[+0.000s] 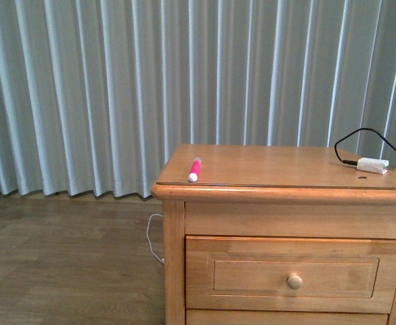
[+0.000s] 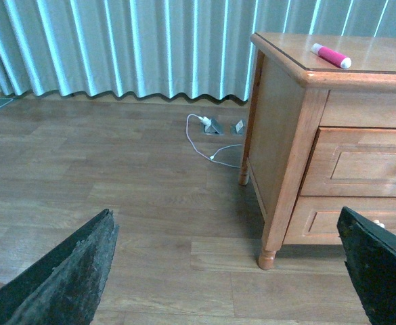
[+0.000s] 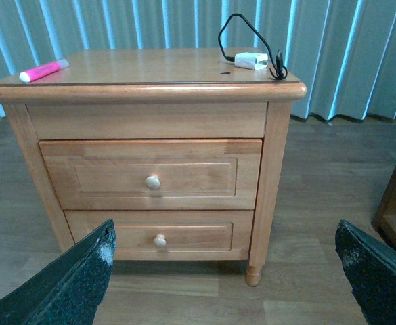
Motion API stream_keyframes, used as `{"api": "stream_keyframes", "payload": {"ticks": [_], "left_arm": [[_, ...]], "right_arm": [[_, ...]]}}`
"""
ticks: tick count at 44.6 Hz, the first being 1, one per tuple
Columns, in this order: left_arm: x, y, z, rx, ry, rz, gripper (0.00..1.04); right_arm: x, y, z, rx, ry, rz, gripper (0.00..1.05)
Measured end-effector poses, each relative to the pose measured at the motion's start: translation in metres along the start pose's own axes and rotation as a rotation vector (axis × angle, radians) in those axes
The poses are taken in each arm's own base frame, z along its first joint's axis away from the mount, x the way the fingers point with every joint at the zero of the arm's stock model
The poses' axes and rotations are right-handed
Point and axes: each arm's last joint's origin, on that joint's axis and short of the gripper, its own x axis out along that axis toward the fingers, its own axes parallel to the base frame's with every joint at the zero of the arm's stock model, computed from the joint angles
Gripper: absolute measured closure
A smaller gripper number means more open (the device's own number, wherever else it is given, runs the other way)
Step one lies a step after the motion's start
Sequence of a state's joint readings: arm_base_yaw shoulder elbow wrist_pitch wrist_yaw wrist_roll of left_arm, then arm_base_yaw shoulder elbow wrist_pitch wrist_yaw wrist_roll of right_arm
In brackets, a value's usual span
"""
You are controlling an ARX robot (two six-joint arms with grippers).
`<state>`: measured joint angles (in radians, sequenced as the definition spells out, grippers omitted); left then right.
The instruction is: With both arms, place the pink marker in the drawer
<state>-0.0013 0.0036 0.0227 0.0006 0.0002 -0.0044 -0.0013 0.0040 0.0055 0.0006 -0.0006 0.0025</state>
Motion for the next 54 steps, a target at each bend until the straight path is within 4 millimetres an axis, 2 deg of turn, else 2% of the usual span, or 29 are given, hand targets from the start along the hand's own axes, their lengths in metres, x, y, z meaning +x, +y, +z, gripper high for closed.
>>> {"api": "stream_keyframes", "payload": {"ticks": [38,41,43,45,50,54], "left_arm": [[0.000,0.000,0.000,0.000,0.000,0.000,0.06],[0.000,0.000,0.000,0.000,0.000,0.000,0.06],[0.000,0.000,0.000,0.000,0.000,0.000,0.06],[0.000,0.000,0.000,0.000,0.000,0.000,0.06],[0.000,0.000,0.000,0.000,0.000,0.000,0.06],[0.000,0.000,0.000,0.000,0.000,0.000,0.06]], "right_arm": [[0.000,0.000,0.000,0.000,0.000,0.000,0.09],[0.000,0.001,0.000,0.018,0.165,-0.014,0.09],[0.004,0.004,-0.002,0.019,0.306,-0.009,0.09],[0.011,0.008,-0.004,0.024,0.359,0.019,0.09],[0.030,0.016,0.001,0.044,0.366,0.065,0.09],[0.059,0.026,0.008,0.046,0.341,0.067,0.09]]}}
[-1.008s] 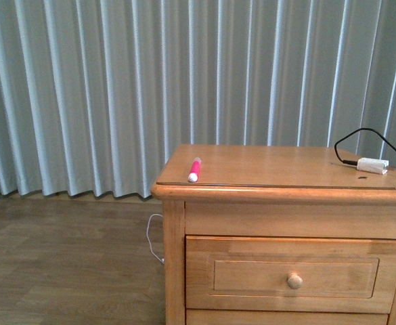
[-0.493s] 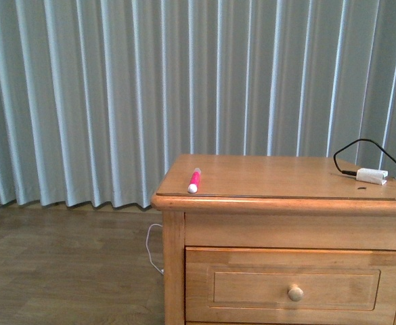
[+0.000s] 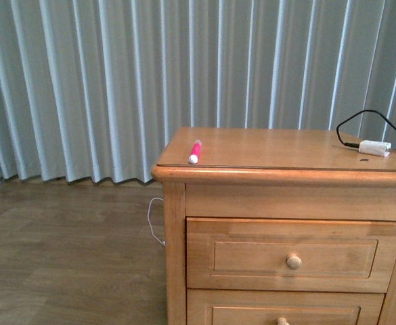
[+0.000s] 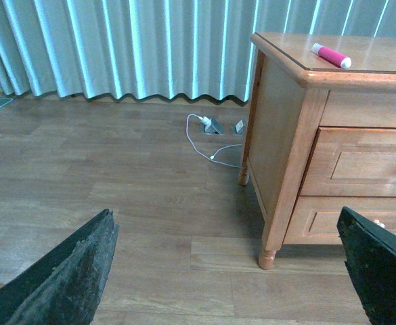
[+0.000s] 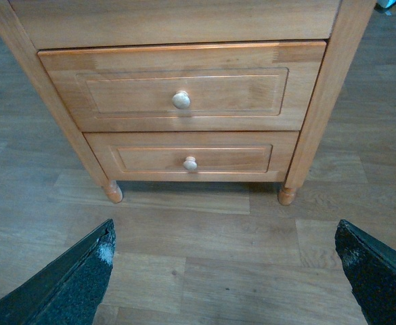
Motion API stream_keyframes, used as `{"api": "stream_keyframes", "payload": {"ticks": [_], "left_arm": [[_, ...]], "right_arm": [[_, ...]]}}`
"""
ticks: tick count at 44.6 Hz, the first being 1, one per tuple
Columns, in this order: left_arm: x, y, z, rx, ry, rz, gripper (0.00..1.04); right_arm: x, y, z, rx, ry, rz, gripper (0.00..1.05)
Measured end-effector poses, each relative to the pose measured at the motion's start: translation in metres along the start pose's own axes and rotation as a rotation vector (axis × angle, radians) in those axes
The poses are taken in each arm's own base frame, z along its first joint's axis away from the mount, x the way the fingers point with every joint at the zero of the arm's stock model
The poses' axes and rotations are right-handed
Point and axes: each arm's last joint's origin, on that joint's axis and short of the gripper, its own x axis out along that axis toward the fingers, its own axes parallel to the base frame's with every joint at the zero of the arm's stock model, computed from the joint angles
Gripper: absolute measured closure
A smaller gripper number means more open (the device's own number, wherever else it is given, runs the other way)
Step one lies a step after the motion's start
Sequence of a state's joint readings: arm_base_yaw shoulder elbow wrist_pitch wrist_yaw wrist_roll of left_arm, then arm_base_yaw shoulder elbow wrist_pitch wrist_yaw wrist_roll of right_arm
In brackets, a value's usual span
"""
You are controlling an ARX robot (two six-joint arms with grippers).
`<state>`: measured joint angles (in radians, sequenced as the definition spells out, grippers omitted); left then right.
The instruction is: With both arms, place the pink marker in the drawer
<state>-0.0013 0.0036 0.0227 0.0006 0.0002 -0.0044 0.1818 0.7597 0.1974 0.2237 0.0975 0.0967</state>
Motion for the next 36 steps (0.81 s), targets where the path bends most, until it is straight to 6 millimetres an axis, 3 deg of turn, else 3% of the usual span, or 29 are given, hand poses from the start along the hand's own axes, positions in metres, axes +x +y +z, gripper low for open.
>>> {"api": "stream_keyframes", "payload": {"ticks": [5,20,26,36], "left_arm": [[0.000,0.000,0.000,0.000,0.000,0.000,0.06],[0.000,0.000,0.000,0.000,0.000,0.000,0.06],[0.000,0.000,0.000,0.000,0.000,0.000,0.06],[0.000,0.000,0.000,0.000,0.000,0.000,0.06]], "right_arm": [[0.027,0.007,0.005,0.004,0.015,-0.003,0.09],[0.142,0.046,0.006,0.002,0.087,-0.007,0.09],[0.179,0.062,0.008,-0.002,0.084,0.009,0.09],[0.224,0.079,0.008,-0.005,0.081,0.012,0.09]]}}
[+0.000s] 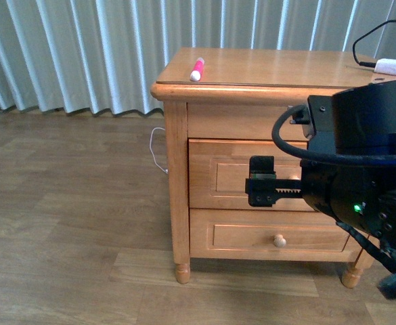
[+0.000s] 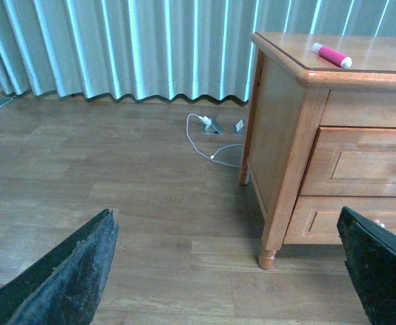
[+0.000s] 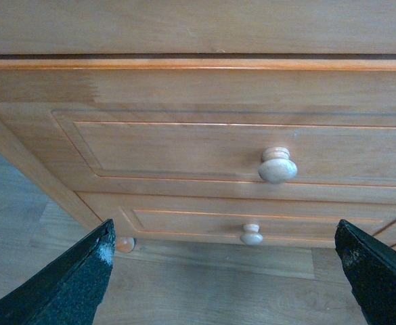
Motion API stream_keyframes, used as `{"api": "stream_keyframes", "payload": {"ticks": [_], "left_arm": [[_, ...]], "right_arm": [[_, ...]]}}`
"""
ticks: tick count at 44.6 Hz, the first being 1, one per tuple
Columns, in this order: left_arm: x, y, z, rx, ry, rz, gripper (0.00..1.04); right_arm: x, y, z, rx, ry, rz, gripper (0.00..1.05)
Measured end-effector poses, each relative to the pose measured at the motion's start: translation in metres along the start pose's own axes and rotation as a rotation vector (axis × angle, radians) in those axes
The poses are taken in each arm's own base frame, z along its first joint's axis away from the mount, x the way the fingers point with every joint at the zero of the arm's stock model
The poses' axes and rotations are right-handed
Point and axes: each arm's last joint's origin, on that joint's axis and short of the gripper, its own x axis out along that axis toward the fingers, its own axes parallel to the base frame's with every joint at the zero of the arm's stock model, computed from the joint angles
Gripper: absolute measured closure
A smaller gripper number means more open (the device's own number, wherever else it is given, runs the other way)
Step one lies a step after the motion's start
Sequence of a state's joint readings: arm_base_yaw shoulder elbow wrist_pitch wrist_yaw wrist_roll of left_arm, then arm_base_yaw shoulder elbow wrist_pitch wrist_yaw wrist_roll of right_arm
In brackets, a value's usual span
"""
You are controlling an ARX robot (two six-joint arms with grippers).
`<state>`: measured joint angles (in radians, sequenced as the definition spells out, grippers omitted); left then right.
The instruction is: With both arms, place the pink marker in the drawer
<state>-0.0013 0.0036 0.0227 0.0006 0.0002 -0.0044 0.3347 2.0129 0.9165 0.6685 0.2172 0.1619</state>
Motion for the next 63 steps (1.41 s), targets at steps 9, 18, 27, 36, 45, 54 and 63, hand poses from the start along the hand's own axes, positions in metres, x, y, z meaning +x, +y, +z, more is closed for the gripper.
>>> {"api": "stream_keyframes", "payload": {"ticks": [9,18,27,36,45,54,63], "left_arm": [[0.000,0.000,0.000,0.000,0.000,0.000,0.06],[0.000,0.000,0.000,0.000,0.000,0.000,0.06],[0.000,0.000,0.000,0.000,0.000,0.000,0.06],[0.000,0.000,0.000,0.000,0.000,0.000,0.06],[0.000,0.000,0.000,0.000,0.000,0.000,0.06],[0.000,0.000,0.000,0.000,0.000,0.000,0.06],[0.000,0.000,0.000,0.000,0.000,0.000,0.06]], "right_arm": [[0.028,0.005,0.001,0.003,-0.002,-0.015,0.09],[0.049,0.002,0.003,0.011,0.000,-0.032,0.09],[0.067,-0.007,0.004,0.021,-0.006,-0.050,0.09],[0.082,-0.017,0.000,0.020,0.009,-0.055,0.09],[0.091,-0.021,-0.007,0.007,0.032,-0.060,0.09],[0.094,-0.022,-0.011,0.006,0.042,-0.062,0.09],[0.094,-0.023,-0.009,0.009,0.028,-0.073,0.18]]}}
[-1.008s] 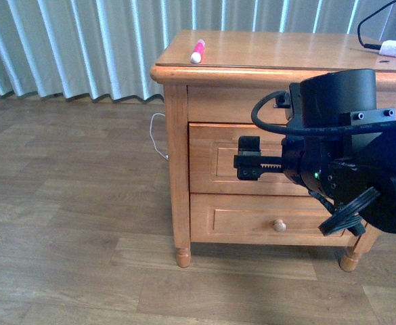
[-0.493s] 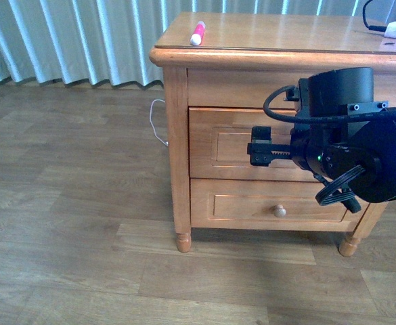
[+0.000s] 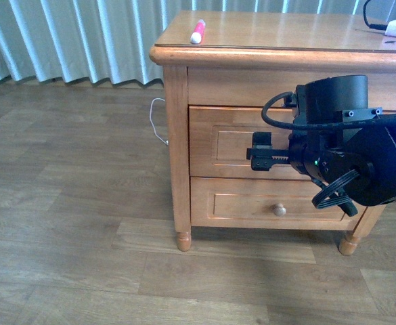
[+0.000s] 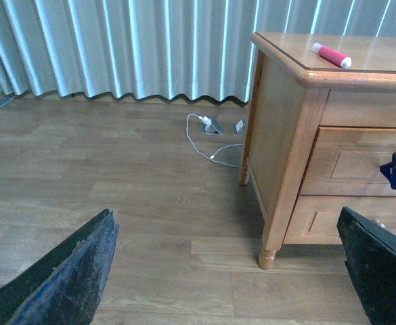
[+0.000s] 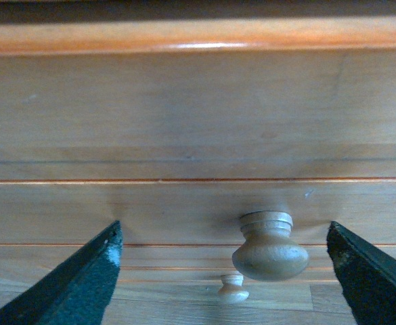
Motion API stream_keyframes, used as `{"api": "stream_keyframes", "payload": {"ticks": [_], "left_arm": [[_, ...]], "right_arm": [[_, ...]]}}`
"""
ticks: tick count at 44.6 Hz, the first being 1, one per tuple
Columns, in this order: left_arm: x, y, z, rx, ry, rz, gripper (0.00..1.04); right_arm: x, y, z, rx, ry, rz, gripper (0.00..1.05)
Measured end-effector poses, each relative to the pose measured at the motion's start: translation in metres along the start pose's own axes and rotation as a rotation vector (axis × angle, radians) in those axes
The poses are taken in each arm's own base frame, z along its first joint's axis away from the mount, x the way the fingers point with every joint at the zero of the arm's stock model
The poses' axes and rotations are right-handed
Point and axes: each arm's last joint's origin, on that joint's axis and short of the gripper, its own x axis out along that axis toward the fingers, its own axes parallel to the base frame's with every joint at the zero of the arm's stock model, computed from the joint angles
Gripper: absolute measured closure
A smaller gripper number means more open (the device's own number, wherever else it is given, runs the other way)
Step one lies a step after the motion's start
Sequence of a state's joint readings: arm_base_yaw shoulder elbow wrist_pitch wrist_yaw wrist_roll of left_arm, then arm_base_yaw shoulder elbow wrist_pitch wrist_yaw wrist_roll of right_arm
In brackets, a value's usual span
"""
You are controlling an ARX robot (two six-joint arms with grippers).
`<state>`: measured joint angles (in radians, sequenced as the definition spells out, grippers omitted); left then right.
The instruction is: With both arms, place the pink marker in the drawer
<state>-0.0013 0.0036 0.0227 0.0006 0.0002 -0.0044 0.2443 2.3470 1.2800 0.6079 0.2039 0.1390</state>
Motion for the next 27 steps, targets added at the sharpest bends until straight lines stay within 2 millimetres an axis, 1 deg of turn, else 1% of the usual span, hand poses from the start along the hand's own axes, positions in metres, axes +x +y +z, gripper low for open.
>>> {"api": "stream_keyframes", "payload": {"ticks": [8,12,15,16,19,21,27], "left_arm": [[0.000,0.000,0.000,0.000,0.000,0.000,0.06],[0.000,0.000,0.000,0.000,0.000,0.000,0.06],[0.000,0.000,0.000,0.000,0.000,0.000,0.06],[0.000,0.000,0.000,0.000,0.000,0.000,0.06],[0.000,0.000,0.000,0.000,0.000,0.000,0.06],[0.000,0.000,0.000,0.000,0.000,0.000,0.06],[0.000,0.000,0.000,0.000,0.000,0.000,0.06]], "right_arm": [[0.000,-0.002,0.001,-0.006,-0.004,-0.004,0.42],[0.000,-0.004,0.000,-0.012,-0.003,-0.011,0.53],[0.001,-0.007,0.000,-0.016,-0.001,-0.016,0.63],[0.001,-0.007,0.000,-0.016,0.000,-0.017,0.65],[0.001,-0.010,-0.002,-0.015,0.004,-0.023,0.76],[0.000,-0.010,-0.003,-0.015,0.006,-0.024,0.80],[-0.002,-0.011,-0.006,-0.011,0.007,-0.020,0.81]]}}
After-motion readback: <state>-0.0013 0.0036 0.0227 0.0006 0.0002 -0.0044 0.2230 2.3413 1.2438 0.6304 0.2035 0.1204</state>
